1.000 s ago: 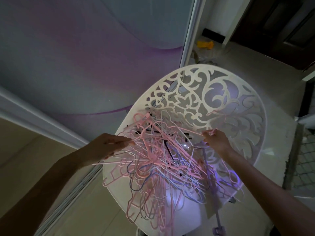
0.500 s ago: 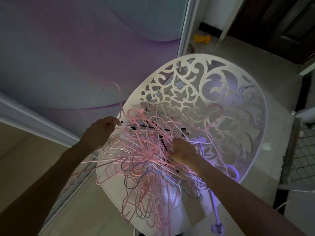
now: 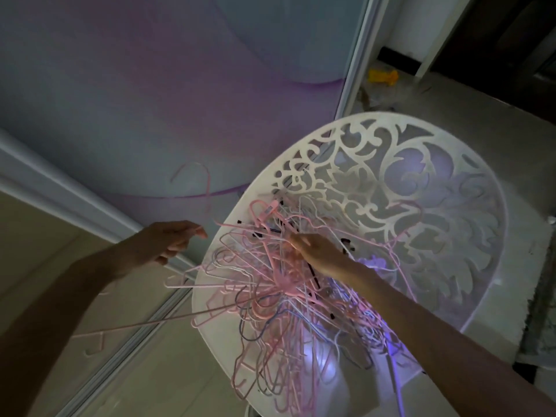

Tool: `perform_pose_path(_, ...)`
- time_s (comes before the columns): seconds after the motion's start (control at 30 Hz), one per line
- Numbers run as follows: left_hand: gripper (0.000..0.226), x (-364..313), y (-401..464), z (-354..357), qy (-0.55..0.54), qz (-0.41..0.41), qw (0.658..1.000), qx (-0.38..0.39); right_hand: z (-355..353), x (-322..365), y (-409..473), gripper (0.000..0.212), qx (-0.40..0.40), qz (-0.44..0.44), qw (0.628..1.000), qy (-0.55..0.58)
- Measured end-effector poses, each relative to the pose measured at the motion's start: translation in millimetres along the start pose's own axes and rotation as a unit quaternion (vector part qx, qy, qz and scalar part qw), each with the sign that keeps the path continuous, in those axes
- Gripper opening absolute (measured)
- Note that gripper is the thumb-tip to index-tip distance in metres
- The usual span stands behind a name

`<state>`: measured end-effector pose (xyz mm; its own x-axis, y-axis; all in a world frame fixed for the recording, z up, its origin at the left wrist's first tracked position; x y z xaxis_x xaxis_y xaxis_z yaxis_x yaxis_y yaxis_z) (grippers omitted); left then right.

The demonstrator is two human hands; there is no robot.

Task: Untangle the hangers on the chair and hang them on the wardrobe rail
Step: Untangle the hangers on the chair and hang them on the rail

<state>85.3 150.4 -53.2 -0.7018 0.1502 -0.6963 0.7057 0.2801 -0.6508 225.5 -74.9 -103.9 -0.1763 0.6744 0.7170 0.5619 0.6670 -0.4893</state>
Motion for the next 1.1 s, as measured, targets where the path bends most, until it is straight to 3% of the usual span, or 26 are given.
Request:
perform_pose_path(0.07,0.038,9,2,-2,0.054,0.012,0.998,-0.016,-7,6,-4,0.044,-0.026,-0.019,0.998,0.059)
perform_pose_path(0.13,0.025,17,3,-3,0.169,0.027,0.984,-0.05,-14,0,-8,0.051,-0.057,-0.032,0.994,0.084)
perform_pose_path(0.17,0.018,18,1,-2,0.252,0.04,0.962,-0.096,-14,0,-11,0.055,-0.051,-0.041,0.996,0.068)
perform_pose_path(0.2,0.028,15,-2,0,0.326,0.061,0.928,-0.173,-12,-2,-11,0.053,-0.041,-0.041,0.998,0.038)
perform_pose_path(0.27,0.053,-11,-13,19,0.364,0.159,0.867,-0.302,-4,-5,-5,0.044,-0.017,-0.039,0.999,-0.016)
perform_pose_path(0.3,0.063,-25,-15,35,0.37,0.217,0.85,-0.304,-1,-5,-1,0.044,-0.012,-0.035,0.999,-0.035)
perform_pose_path(0.37,0.086,-39,-3,73,0.459,0.274,0.819,-0.208,6,-7,9,0.048,-0.007,-0.024,0.999,-0.043)
perform_pose_path(0.43,0.086,-33,24,104,0.553,0.246,0.789,-0.108,13,-7,20,0.049,0.003,-0.025,0.999,-0.033)
perform_pose_path(0.5,0.057,-29,48,117,0.578,0.209,0.784,-0.09,18,-3,30,0.046,0.004,-0.025,0.999,-0.025)
perform_pose_path(0.6,0.03,-26,69,129,0.571,0.267,0.766,-0.128,9,-6,31,0.04,-0.007,-0.03,0.999,-0.022)
perform_pose_path(0.67,0.016,-20,81,129,0.564,0.316,0.751,-0.136,-18,-12,25,0.029,-0.105,-0.064,0.988,-0.089)
perform_pose_path(0.73,0.011,-19,91,131,0.548,0.367,0.738,-0.143,-52,-19,22,0.019,-0.252,-0.104,0.941,-0.201)
perform_pose_path(0.77,0.015,-20,94,132,0.543,0.391,0.729,-0.145,-60,-24,24,0.021,-0.283,-0.11,0.915,-0.265)
perform_pose_path(0.83,0.023,-20,100,138,0.536,0.413,0.721,-0.151,-57,-35,41,0.046,-0.214,-0.074,0.899,-0.375)
perform_pose_path(0.93,0.043,-13,113,140,0.551,0.371,0.728,-0.17,-30,-47,56,0.076,-0.094,-0.047,0.898,-0.428)
perform_pose_path(1.1,0.056,-9,139,139,0.509,0.359,0.764,-0.17,-15,-55,63,0.08,-0.097,-0.047,0.917,-0.385)
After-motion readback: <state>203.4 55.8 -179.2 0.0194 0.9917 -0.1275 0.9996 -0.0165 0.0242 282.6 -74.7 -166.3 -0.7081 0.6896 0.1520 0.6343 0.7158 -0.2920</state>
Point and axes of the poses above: each hand's wrist, its own y-axis towards the middle knuckle, its own z-axis out of the palm, x = y × z, the point moved 5 cm from there along y, towards the middle knuckle, and after that the axes turned 1 degree about -x, right-handed, at the moved point
